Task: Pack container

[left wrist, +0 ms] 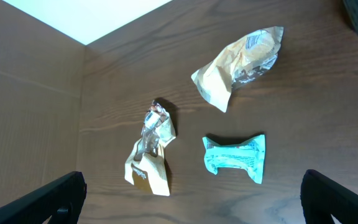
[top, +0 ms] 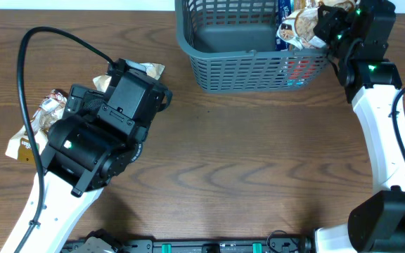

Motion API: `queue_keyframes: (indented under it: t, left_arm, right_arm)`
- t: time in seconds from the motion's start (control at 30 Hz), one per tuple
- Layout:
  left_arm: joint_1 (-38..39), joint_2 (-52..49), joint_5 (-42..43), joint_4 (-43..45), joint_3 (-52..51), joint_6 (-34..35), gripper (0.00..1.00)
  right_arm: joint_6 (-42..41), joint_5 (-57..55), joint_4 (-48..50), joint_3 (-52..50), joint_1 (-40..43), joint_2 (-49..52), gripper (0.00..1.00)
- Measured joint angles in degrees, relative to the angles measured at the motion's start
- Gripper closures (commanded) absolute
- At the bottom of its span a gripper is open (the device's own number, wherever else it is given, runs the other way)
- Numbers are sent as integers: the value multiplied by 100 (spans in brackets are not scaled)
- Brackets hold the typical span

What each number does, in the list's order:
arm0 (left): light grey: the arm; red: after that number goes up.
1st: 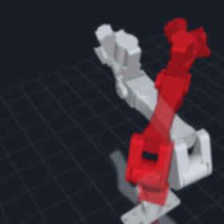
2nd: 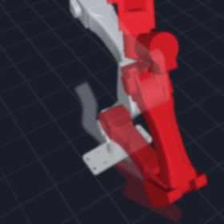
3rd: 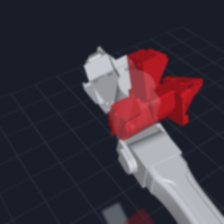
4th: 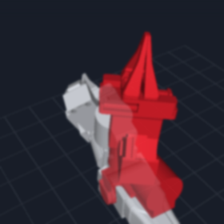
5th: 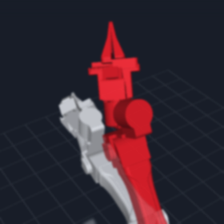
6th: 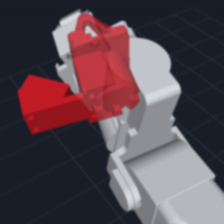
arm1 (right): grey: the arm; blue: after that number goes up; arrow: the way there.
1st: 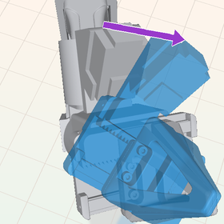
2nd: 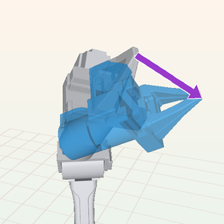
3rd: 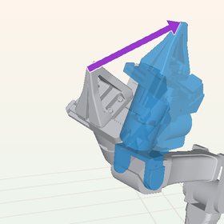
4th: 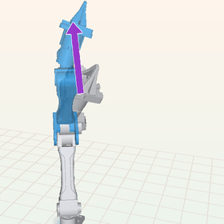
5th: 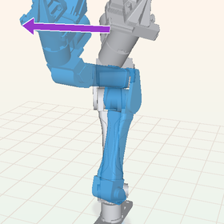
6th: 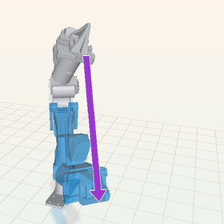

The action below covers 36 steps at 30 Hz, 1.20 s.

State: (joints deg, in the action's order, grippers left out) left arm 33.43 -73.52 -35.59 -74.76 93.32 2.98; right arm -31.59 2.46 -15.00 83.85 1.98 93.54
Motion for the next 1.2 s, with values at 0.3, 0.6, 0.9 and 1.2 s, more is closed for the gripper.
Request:
queue_keyframes:
  t: [0.3,0.6,0.9,1.2]
  left_arm:
    - [0,0,2,0,0,0,1]
    - [0,0,0,0,0,0,1]
    - [0,0,4,50,0,0,1]
    - [-4,0,487,367,0,7,1]
  right_arm:
    - [275,-74,-50,50,0,127,49]
    - [348,-2,-20,101,0,133,30]
    - [385,190,-826,1191,17,269,7]
    - [509,221,-3158,3633,986,190,1]
